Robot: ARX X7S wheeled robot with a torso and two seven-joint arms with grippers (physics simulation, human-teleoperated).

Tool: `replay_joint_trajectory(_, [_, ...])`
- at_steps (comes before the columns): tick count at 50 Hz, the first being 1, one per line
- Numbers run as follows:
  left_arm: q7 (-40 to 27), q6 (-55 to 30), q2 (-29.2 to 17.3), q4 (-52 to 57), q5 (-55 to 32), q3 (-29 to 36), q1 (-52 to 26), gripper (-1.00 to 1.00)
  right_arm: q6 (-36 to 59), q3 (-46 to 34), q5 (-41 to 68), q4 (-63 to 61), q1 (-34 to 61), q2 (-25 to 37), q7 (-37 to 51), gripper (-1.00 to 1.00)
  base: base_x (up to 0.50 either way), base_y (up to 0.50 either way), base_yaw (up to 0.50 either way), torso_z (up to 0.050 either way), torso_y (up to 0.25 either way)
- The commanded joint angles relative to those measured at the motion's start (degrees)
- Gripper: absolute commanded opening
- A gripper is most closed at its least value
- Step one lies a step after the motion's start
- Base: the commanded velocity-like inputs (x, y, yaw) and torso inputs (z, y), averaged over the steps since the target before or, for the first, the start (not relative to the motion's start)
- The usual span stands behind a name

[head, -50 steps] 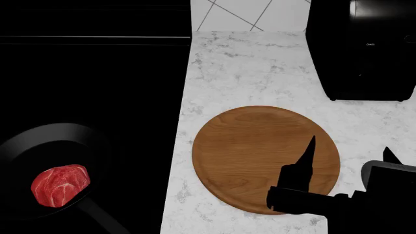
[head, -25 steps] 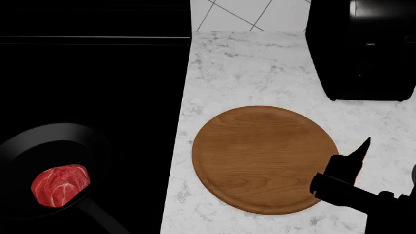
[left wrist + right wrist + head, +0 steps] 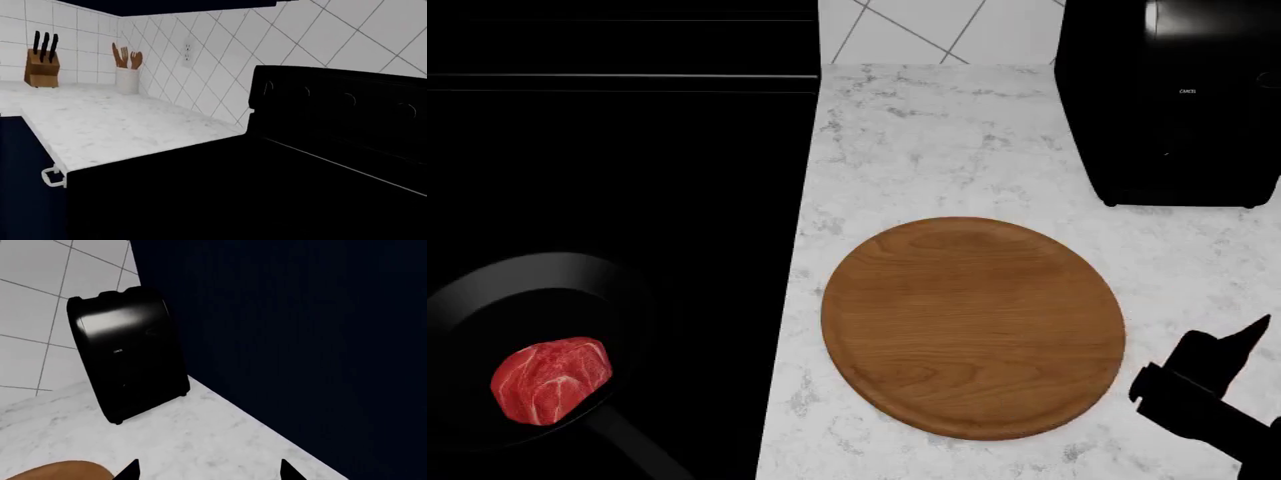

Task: Pick the steak from the plate and place it in the pan.

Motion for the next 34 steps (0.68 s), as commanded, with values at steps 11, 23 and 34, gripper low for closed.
replay_joint_trajectory(11, [-0.2, 2.4, -6.7, 4.2, 17.6, 12.4, -1.5, 1.0, 4.6, -0.1, -11.4, -3.6, 2.8, -0.8, -2.1, 1.0, 0.0, 0.0, 0.0, 0.0, 0.0])
replay_joint_trajectory(23, [0.3, 3.5, -6.3, 3.4, 17.7, 12.6, -0.1, 1.0, 4.3, 0.0, -11.4, -3.4, 1.7, -0.6, -1.0, 1.0, 0.0, 0.0, 0.0, 0.0, 0.0])
replay_joint_trajectory(34, [2.0, 3.9, -4.1, 1.6, 11.4, 9.3, 0.7, 1.0, 2.6, 0.1, -7.6, -1.4, 0.0, -1.3, -2.1, 1.0, 0.0, 0.0, 0.0, 0.0, 0.0])
